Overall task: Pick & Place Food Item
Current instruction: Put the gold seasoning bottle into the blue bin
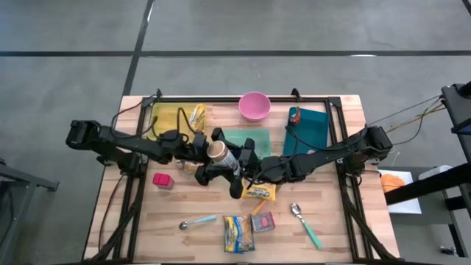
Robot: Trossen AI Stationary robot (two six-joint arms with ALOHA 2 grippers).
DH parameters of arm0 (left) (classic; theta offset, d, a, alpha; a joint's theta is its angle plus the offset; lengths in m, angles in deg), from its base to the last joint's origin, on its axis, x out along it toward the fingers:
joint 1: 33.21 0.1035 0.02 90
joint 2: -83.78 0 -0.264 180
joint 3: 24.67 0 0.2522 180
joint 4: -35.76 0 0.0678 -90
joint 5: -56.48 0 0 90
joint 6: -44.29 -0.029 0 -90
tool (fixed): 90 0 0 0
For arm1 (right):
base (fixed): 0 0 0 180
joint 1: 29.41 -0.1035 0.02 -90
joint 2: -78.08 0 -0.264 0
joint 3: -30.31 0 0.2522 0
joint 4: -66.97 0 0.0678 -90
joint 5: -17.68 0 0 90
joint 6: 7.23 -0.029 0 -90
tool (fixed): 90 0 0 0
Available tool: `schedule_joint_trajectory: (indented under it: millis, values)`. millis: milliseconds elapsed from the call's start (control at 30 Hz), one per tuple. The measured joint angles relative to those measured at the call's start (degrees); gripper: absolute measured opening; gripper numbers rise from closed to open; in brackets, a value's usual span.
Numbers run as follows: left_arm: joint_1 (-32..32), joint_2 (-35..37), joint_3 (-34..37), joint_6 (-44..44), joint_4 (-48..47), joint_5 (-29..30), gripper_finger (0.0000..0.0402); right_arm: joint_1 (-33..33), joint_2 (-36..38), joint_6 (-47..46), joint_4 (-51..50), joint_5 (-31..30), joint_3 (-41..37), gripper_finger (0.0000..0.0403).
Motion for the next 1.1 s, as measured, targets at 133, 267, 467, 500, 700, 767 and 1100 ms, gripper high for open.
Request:
schedule_joint_trajectory:
  millis: [133, 267, 467, 500, 700, 767, 1100]
  values:
    - [0.0, 1.0, 0.4, -0.9, -0.2, -1.5, 0.0366, 0.0, 0.0, 0.0, 0.0, -0.1, -0.2, 0.0265]
    - [0.0, 1.8, 0.4, -1.4, -0.2, -3.8, 0.0323, 0.0, 0.0, 0.5, 0.3, 0.1, -0.2, 0.0265]
    - [0.0, 1.8, 0.4, -2.1, -0.3, -3.9, 0.0268, -0.2, 0.0, 0.2, 0.5, 0.5, -0.2, 0.0265]
    - [0.0, 1.8, 0.4, -2.0, -0.3, -3.9, 0.0268, -0.3, 0.0, 0.2, 0.5, 0.5, -0.2, 0.0265]
    - [0.0, 1.9, 0.4, -2.0, -1.2, -4.0, 0.0268, -0.4, 0.0, 0.8, 0.3, 0.8, -0.2, 0.0265]
    - [0.0, 2.0, 0.4, -2.1, -1.6, -4.0, 0.0268, -0.4, 0.0, 0.9, 0.3, 1.1, -0.2, 0.0265]
    - [0.4, 2.4, 0.4, 1.4, -8.0, -6.1, 0.0268, -0.7, -0.1, 0.1, -3.9, 1.9, -0.2, 0.0377]
